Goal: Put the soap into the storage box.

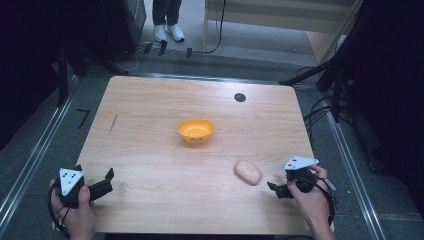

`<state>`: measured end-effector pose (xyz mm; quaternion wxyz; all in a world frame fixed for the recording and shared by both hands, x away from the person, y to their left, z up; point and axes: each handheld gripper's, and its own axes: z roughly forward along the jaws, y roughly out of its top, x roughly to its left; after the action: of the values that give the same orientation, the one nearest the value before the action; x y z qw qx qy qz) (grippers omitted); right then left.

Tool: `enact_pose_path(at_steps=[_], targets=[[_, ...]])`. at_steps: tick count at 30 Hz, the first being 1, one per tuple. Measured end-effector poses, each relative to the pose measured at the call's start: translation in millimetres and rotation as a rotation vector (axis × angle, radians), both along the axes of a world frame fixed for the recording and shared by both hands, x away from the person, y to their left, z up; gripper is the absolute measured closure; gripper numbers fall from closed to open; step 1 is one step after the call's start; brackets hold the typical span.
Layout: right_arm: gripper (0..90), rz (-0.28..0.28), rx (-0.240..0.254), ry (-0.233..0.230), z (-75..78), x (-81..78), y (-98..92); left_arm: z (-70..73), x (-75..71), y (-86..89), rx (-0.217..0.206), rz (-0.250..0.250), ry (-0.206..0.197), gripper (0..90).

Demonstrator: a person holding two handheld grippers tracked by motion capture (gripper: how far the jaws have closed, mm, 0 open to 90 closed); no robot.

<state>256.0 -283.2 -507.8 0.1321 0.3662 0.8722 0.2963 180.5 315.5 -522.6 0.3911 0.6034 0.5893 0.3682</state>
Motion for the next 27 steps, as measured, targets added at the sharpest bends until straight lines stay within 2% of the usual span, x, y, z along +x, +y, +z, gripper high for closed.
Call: enact_pose_path(at_steps=[4,12,27], targets=[[14.0,0.039,-0.04,0.022,3.3,4.9,8.2,0.1,-0.1,0.3,-0.002,-0.001,0.002,0.0],[17.1,0.096,-0.077,0.061,7.6,13.7,21.6,0.1,-0.1,0.5,-0.004,-0.001,0.002,0.0],[18.1,0.146,-0.145,0.139,11.1,30.3,45.3,0.1,-0.1,1.0,-0.008,-0.001,0.0,0.0]])
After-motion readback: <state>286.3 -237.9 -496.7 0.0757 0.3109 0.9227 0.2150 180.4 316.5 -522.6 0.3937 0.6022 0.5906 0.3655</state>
